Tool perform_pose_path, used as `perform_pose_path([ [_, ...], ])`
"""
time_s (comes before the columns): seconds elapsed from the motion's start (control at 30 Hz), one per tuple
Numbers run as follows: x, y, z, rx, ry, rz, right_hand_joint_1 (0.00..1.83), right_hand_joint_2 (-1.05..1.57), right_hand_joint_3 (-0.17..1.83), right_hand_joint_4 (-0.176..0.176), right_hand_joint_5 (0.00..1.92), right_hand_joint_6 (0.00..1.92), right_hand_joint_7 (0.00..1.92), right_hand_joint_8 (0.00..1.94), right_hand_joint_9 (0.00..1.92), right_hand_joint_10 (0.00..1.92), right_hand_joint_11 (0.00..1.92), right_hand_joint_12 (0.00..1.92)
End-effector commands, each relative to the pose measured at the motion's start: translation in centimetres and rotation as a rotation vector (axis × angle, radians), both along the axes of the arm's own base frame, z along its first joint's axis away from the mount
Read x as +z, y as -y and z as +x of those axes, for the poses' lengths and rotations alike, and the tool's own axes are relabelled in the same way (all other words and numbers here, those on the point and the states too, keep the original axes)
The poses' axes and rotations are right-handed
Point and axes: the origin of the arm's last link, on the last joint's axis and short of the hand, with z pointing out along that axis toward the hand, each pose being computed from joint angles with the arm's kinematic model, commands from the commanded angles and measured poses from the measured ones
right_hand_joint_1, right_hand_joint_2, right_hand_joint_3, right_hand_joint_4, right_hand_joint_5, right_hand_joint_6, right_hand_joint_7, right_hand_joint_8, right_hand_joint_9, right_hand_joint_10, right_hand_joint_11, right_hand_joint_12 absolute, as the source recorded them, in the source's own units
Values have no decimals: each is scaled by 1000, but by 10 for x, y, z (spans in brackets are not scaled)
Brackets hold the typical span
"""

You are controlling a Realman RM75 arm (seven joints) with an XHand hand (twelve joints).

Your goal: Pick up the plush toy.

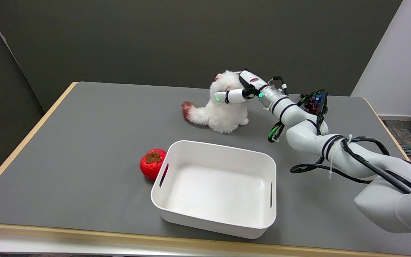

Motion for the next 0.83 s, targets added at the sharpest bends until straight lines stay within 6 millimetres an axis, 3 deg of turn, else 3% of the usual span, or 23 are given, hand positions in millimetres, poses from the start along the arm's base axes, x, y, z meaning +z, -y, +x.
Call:
perform_pose_path([
  [0.03,10,-14,53,245,24,42,1346,1144,185,-176,527,1606,824,1250,815,1450,976,1921],
  [0.2,21,-35,104,441,35,59,1344,1153,171,-176,527,1614,819,1252,813,1451,971,1909],
  [0.23,-35,-55,144,590,254,245,1344,1149,176,-176,529,1613,820,1250,815,1448,970,1904],
  [0.27,9,-54,138,568,87,126,1344,1149,177,-176,530,1614,820,1251,817,1447,974,1901],
  [0.3,27,-57,138,564,23,83,1343,1149,176,-176,531,1615,819,1251,818,1446,980,1899],
  [0.43,42,-98,169,701,46,93,1342,1147,184,-176,531,1622,812,1256,816,1446,969,1893],
  [0.6,52,-146,170,770,171,103,1342,1146,188,-176,532,1621,809,1260,815,1450,971,1892],
  [0.83,69,-211,129,744,378,97,1339,1178,136,-176,509,1630,802,1272,809,1458,994,1876],
])
